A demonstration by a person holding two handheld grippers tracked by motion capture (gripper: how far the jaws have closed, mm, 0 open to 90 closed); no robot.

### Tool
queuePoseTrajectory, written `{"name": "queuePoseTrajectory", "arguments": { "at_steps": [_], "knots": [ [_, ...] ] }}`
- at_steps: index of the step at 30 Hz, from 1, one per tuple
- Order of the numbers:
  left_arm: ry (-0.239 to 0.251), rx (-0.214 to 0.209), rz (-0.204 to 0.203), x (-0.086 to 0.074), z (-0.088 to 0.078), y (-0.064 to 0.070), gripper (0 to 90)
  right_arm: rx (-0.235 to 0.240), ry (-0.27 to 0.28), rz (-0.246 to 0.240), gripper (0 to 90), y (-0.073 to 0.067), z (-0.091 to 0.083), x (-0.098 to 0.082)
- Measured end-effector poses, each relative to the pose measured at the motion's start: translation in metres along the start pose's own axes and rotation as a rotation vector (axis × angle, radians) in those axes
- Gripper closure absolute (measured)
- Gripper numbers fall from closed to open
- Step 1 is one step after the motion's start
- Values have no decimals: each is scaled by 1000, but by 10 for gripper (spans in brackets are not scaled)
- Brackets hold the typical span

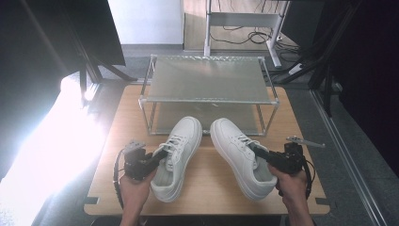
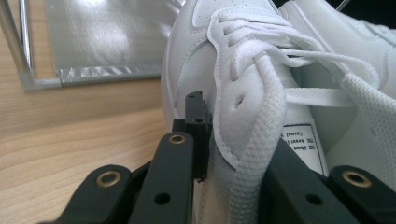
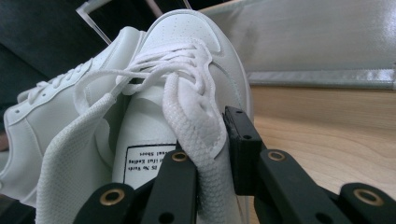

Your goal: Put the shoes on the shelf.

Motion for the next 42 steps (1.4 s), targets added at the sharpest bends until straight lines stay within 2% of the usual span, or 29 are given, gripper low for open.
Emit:
{"name": "queuePoseTrajectory", "arguments": {
  "at_steps": [4,8,15,24,28,36,42],
  "knots": [
    [40,-30,-18,5,-6,3,826,26,16,23,823,-1,-3,3],
    [56,-62,-27,10,-9,9,826,51,38,34,822,-4,-9,12],
    [90,-83,-11,28,-15,17,825,70,71,45,820,-11,-17,29],
    [140,-107,-14,50,-21,21,825,104,101,55,815,-20,-19,49],
    [156,-101,-11,61,-20,21,825,115,111,72,816,-24,-17,58],
    [197,-121,-44,85,-13,19,824,140,142,122,816,-32,-7,83],
    [224,-96,-55,105,-5,17,825,137,156,147,813,-38,2,99]
  ]
}}
Point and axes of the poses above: each handheld gripper's, and its own axes: z roughly forward along the jaws, x roughly out of its top, y roughly to its right, the point moved 5 cm from there along z, roughly forward along the jaws, and after that the axes turned 11 degrees about -x, right-handed, at the moved point
